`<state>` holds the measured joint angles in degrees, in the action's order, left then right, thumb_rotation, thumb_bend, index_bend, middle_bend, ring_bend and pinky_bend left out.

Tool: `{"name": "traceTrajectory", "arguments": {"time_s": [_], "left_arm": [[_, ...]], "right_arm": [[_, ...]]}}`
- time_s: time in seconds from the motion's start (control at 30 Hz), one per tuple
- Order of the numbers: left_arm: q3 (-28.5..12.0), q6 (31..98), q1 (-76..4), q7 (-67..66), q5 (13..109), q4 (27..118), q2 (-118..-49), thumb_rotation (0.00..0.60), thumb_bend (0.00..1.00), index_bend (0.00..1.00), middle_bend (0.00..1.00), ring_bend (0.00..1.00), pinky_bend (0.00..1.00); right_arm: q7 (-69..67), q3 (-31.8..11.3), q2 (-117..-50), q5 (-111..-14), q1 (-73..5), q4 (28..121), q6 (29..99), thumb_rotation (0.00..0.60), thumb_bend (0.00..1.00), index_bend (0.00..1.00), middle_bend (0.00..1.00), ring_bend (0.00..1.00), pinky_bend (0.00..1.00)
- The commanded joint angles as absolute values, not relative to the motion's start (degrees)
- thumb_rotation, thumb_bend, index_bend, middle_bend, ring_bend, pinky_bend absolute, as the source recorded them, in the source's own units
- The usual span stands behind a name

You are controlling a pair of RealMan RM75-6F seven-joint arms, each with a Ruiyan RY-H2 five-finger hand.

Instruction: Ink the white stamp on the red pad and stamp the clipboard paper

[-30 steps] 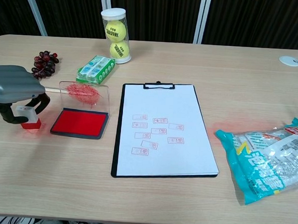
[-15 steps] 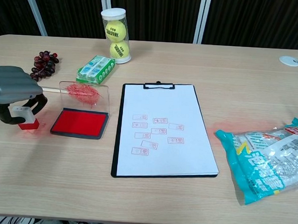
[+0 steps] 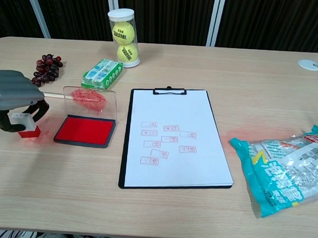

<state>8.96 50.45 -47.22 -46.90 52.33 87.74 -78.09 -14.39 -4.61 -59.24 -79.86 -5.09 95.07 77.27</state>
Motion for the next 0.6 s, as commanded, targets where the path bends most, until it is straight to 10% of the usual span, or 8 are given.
{"name": "traceTrajectory", "arguments": {"time_s": [0.03, 0.6], "left_arm": [[8.91, 50.36, -47.27, -47.27, 51.91, 87.93, -78.03, 0.6, 0.37, 0.42, 0.61, 0.96, 1.0], [8.83, 50.47, -47.67, -49.14, 50.06, 88.91, -77.63, 0.6, 0.36, 0.36, 0.52, 0.96, 1.0]], "right_arm": [[-14.43, -4.59, -59.24, -79.92, -5.08, 95.07, 77.29, 0.6, 0.21, 0.06, 0.0, 0.0, 0.14], [-14.63, -4.64, -59.34, -80.11, -4.99, 95.03, 77.59, 0.6, 0.21, 0.06, 0.0, 0.0, 0.14]]}}
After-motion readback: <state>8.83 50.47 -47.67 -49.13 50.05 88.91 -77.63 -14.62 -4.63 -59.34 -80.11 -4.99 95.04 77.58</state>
